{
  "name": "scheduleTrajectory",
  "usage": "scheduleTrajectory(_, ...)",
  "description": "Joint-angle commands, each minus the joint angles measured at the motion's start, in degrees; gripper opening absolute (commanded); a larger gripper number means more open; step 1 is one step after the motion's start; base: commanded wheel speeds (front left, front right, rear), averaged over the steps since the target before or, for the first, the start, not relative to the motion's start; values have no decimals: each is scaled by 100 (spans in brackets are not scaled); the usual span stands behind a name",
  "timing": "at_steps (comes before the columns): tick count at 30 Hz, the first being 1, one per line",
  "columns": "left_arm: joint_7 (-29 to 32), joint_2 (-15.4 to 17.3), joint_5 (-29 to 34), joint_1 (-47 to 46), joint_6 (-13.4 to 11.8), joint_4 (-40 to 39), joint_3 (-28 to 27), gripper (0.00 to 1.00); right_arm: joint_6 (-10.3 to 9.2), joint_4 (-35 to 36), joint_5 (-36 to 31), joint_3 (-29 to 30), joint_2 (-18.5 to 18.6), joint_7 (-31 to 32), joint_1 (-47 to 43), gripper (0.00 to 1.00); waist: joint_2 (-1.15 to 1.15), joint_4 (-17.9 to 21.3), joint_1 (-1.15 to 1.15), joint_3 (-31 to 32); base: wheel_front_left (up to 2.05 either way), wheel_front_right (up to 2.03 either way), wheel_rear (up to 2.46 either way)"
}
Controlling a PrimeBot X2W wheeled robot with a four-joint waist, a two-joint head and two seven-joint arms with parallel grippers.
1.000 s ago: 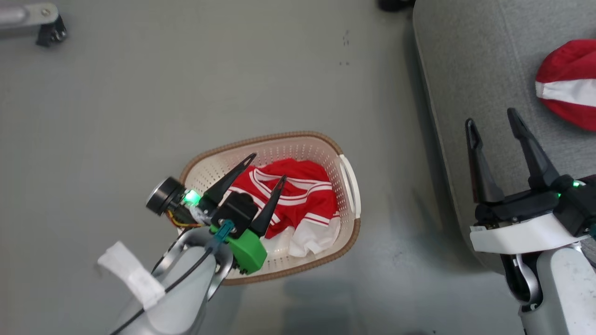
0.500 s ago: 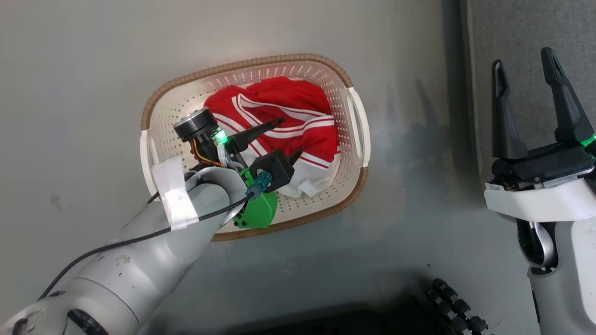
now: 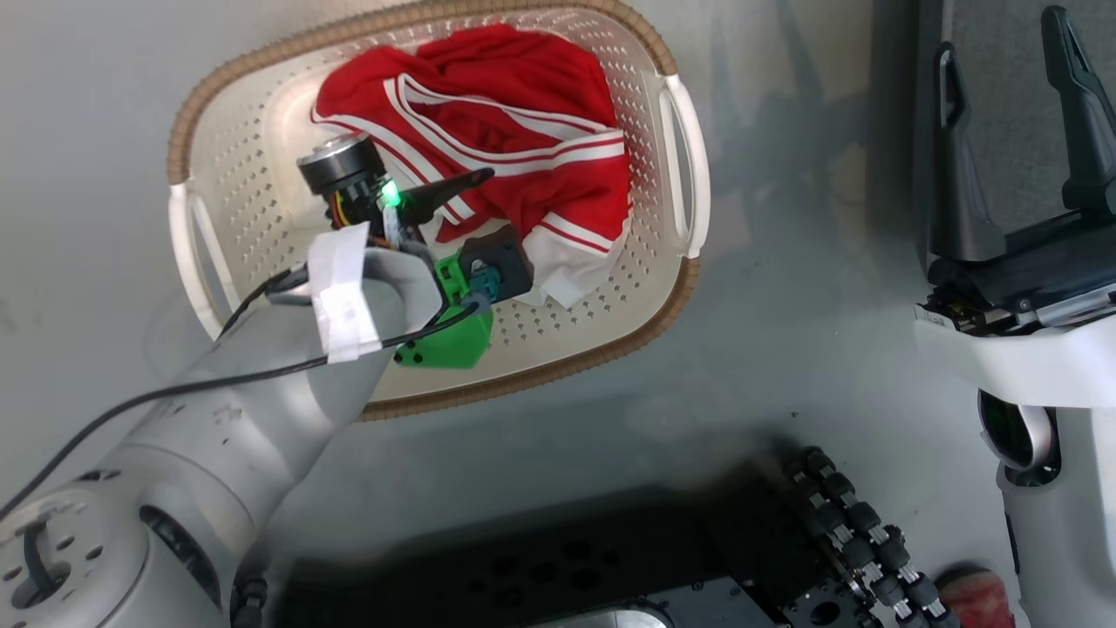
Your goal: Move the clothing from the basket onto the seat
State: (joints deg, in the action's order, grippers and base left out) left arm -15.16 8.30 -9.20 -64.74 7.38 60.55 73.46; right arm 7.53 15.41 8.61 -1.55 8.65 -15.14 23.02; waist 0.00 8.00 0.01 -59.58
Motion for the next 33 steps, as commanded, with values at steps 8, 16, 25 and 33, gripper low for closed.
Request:
scheduleTrajectory(8, 2, -120, 579, -424, 12, 130, -7, 100, -8, 204, -75, -50, 70, -1, -20, 100, 0, 18, -1, -371, 0, 0, 0)
scheduleTrajectory(16, 3, -240, 690, -500, 12, 776, -8, 100, -8, 226, -16, -204, 78, -1, -158, 100, 0, 91, -1, -390, 0, 0, 0)
scheduleTrajectory(25, 3, -370, 763, -299, 12, 529, -5, 100, -8, 214, 30, -159, 43, -1, -190, 100, 0, 122, -1, -380, 0, 0, 0)
scheduleTrajectory(33, 4, -488, 1173, 41, 12, 285, -9, 100, -8, 162, 54, -206, 26, -1, -142, 100, 0, 121, -1, -334, 0, 0, 0)
